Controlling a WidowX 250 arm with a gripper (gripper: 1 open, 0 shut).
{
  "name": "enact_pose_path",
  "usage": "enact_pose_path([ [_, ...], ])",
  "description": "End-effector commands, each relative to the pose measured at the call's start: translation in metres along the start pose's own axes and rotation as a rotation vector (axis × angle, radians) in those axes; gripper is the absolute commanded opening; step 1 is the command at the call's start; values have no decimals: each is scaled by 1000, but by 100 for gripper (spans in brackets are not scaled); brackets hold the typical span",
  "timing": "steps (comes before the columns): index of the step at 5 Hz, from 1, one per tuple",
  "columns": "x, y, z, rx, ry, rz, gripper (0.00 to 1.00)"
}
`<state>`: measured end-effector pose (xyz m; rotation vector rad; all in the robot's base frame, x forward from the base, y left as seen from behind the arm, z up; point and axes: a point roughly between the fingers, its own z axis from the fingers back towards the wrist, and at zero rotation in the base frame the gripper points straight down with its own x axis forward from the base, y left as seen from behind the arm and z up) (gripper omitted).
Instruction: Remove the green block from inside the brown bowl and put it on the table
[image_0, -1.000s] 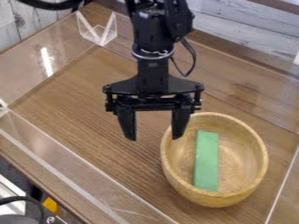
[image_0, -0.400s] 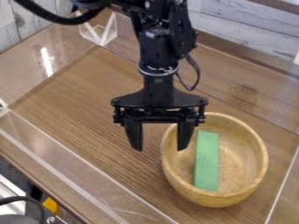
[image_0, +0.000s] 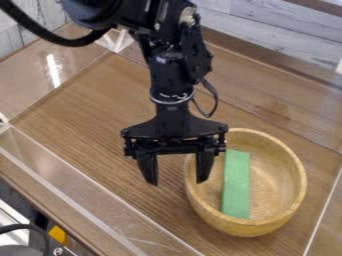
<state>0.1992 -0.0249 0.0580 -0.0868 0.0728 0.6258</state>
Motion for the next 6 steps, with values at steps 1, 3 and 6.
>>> enact_pose_path([
  [1, 0, -7, 2, -7, -7, -25, 100],
  [3, 3, -19, 14, -12, -3, -47, 100],
  [6, -19, -60, 20, -45, 23, -231, 100],
])
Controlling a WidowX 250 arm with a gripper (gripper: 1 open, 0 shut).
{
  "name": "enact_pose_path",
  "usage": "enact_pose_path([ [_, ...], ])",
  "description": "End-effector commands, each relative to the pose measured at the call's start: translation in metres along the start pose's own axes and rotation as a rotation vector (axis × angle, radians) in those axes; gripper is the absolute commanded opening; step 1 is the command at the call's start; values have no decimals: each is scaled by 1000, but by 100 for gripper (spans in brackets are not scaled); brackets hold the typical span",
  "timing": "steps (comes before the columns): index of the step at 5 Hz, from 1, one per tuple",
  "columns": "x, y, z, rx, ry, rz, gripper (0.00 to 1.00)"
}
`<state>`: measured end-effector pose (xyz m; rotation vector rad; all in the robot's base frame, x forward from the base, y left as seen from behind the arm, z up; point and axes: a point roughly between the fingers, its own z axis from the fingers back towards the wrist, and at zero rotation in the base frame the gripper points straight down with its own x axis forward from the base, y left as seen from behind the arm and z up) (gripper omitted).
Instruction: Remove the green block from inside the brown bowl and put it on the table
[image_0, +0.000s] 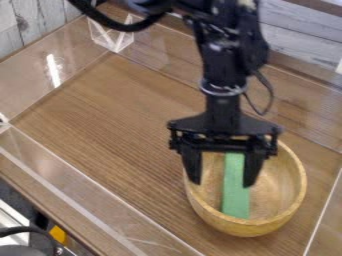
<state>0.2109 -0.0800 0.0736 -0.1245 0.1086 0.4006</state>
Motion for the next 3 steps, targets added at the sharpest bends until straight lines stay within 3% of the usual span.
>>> enact_pose_path([
  [1, 7, -14, 0, -37, -43, 9, 100],
  [2, 10, -14, -12, -39, -44, 26, 100],
  [3, 10, -24, -30, -26, -35, -32, 100],
])
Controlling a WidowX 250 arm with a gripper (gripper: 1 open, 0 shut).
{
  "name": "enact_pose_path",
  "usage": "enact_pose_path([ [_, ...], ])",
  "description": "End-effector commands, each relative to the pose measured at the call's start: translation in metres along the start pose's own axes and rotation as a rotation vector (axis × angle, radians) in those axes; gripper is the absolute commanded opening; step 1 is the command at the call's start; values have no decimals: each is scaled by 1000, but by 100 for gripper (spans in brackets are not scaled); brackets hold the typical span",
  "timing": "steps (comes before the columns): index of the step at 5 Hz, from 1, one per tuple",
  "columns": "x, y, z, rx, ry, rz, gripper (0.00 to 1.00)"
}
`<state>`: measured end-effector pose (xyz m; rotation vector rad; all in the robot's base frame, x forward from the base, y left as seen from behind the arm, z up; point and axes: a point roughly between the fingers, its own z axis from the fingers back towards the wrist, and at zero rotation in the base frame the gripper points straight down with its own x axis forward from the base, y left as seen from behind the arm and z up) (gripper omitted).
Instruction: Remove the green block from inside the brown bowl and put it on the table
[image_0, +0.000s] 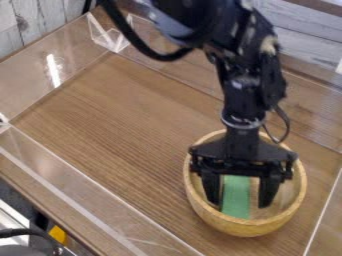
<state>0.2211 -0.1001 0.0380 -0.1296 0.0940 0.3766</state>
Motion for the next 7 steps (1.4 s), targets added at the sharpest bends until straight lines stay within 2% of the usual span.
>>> enact_pose_path([
  [1, 6, -15, -7, -12, -21, -63, 0],
  [2, 11, -7, 3, -19, -28, -42, 0],
  [4, 10, -6, 3, -34, -36, 11, 0],
  [7, 3, -21, 13, -48, -37, 20, 0],
])
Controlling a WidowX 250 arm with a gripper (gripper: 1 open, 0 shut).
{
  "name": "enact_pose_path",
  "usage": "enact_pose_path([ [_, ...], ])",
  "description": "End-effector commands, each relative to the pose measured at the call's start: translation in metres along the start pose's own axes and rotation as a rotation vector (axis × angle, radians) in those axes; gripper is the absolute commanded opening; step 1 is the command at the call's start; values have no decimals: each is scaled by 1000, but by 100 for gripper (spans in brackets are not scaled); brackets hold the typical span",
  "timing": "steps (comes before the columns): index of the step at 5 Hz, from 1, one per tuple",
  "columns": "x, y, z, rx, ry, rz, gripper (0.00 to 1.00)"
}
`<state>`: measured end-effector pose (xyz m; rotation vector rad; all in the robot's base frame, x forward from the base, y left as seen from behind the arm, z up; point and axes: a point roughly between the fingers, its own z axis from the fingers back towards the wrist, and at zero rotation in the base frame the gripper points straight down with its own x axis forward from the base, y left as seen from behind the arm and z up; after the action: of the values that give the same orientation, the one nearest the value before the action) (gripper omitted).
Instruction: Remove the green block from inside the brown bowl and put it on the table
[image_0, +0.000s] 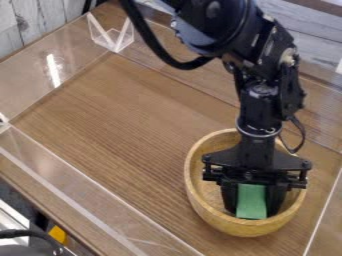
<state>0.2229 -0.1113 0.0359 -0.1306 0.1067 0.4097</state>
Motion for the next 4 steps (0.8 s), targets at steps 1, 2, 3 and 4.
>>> enact_pose_path([
  [1, 3, -6, 25, -59, -51, 0, 0],
  [2, 1, -1, 35, -76, -55, 14, 0],
  [3, -7, 1, 44, -96, -62, -2, 0],
  [4, -14, 3, 49, -107, -67, -16, 0],
])
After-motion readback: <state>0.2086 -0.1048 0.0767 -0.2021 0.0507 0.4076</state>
